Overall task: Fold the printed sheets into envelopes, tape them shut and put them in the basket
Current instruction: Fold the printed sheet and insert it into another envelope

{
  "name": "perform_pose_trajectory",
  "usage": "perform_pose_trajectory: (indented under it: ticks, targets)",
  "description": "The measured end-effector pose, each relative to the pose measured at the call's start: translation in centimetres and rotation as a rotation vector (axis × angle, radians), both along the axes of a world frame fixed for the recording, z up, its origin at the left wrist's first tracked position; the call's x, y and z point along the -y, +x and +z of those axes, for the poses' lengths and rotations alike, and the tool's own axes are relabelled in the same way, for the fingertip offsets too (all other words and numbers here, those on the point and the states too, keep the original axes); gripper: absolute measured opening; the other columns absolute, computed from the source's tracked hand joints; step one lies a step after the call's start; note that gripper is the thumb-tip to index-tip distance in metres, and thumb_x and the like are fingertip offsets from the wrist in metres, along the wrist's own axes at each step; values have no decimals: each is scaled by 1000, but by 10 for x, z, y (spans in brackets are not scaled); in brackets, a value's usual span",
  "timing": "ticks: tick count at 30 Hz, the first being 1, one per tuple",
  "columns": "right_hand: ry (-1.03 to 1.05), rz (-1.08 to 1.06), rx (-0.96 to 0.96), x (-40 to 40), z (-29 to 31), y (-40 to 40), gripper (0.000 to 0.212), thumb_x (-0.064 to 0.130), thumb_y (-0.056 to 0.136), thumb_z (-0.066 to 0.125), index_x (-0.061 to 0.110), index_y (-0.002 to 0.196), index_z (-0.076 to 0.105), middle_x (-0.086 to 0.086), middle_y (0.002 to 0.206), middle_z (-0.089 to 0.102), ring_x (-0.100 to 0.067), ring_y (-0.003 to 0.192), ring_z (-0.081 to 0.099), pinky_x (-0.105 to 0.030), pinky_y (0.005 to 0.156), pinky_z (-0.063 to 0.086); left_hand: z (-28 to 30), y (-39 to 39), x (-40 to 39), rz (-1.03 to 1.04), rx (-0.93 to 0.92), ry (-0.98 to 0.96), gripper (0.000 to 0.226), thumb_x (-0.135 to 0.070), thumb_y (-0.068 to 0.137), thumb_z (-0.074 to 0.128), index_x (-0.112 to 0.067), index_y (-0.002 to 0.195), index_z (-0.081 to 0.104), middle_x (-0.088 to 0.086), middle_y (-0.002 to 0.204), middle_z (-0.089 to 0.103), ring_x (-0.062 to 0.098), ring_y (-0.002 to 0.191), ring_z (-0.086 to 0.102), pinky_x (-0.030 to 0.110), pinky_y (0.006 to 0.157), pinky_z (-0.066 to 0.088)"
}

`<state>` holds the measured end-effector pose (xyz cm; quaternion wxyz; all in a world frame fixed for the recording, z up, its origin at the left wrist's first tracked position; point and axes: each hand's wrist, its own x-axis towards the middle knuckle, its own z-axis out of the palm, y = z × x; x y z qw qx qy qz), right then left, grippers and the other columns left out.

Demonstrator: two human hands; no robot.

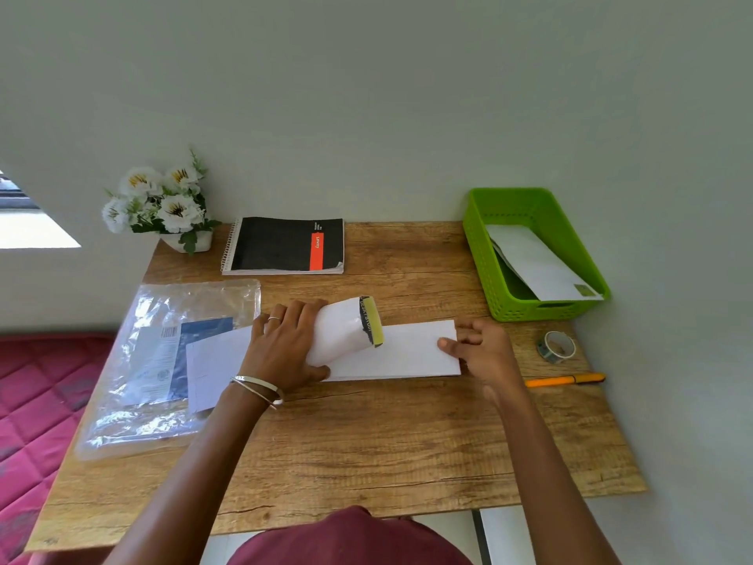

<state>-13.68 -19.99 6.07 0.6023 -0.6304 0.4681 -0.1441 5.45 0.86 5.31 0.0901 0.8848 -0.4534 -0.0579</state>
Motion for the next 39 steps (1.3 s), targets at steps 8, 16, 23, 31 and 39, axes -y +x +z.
perform_pose_trajectory:
  ticks: [8, 16, 23, 31, 39]
  targets:
    - [-603, -128, -13, 14, 53, -20, 21, 6, 82, 70, 6, 103, 70, -3, 90, 67, -17, 85, 61, -21, 72, 44, -3, 4, -1, 5, 46, -39, 100, -52, 54, 80, -19, 136, 34, 8, 131, 47, 30, 119, 43, 54, 100, 32]
    - [-599, -405, 334, 15, 71, -33, 16, 1, 82, 69, 13, 91, 68, -2, 86, 68, 0, 69, 64, -7, 54, 47, 6, 4, 3, 78, -65, -45, 104, -48, 56, 81, -20, 139, 25, 6, 136, 39, 30, 127, 34, 56, 109, 18]
    - [-591, -293, 290, 9, 58, -28, 14, 5, 82, 70, 14, 92, 70, -5, 88, 70, -11, 82, 65, -11, 66, 50, 11, 8, 6, 71, -157, -42, 106, -47, 57, 82, -22, 140, 21, 6, 138, 35, 29, 131, 30, 57, 111, 11]
    - [-541, -124, 233, 16, 60, -27, 14, 4, 83, 69, 10, 95, 70, -1, 88, 68, 0, 76, 62, -14, 55, 51, 12, 3, 4, 10, -49, 12, 105, -51, 59, 79, -25, 140, 18, 2, 139, 33, 26, 133, 25, 63, 107, -5]
    - [-530, -45, 205, 25, 63, -26, 20, 1, 80, 71, 18, 90, 68, -1, 87, 68, 3, 76, 63, -9, 64, 50, 5, 3, 0, 3, -11, 25, 108, -54, 57, 78, -25, 141, 17, 4, 137, 34, 27, 132, 27, 64, 107, -4]
